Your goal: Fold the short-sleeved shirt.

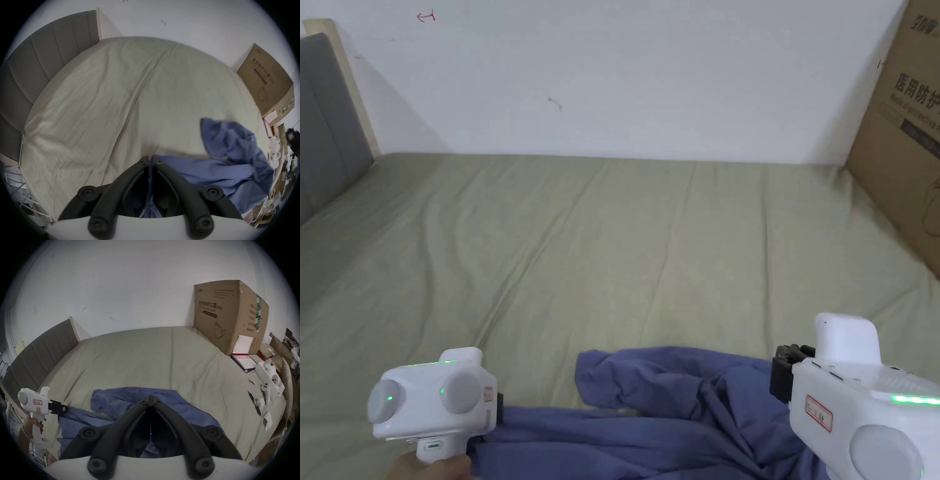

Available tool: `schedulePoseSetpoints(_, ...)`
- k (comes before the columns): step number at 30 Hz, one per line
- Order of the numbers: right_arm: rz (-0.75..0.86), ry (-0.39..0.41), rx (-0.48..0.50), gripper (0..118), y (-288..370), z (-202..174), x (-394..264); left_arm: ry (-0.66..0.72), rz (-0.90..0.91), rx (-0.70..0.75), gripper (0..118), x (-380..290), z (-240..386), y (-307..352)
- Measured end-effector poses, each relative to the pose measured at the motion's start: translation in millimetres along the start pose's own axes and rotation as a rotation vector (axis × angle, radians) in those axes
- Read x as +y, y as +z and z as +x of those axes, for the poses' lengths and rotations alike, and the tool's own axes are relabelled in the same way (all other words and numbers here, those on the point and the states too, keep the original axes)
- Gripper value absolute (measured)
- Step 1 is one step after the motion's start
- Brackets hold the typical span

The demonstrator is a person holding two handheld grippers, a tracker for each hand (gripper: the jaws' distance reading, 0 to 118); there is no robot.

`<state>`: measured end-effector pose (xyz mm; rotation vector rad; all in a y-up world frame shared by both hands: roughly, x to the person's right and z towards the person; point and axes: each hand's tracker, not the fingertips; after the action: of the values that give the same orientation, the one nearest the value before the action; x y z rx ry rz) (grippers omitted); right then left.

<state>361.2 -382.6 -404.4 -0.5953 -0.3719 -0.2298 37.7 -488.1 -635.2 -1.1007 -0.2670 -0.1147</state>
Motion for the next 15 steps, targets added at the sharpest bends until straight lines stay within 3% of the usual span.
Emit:
schedulePoseSetpoints(2, -0.032, 0.014, 0.033, 79, -14, 1, 21, 0.018, 0.025, -0.022, 2, 6, -2, 14)
schedulePoseSetpoints(3, -0.032, 0.012, 0.065, 79, -22, 3, 30, 0.026, 0.043, -0.049, 2, 9, -3, 20)
schedulePoseSetpoints(6, -0.144, 0.012, 0.099, 106, -63, 9, 61, 0.016, 0.105, -0.095, 2, 18, -4, 44)
schedulePoseSetpoints(9, -0.218, 0.106, 0.132, 106, -116, 15, 74, -0.018, 0.144, -0.094, 2, 27, -7, 52)
schedulePoseSetpoints(13, -0.446, 0.16, 0.02, 105, -193, 27, 62, -0.004, 0.155, -0.104, 2, 28, -6, 60)
schedulePoseSetpoints(15, -0.493, 0.193, 0.045, 104, -214, 26, 49, 0.007, 0.155, -0.115, 2, 28, -9, 56)
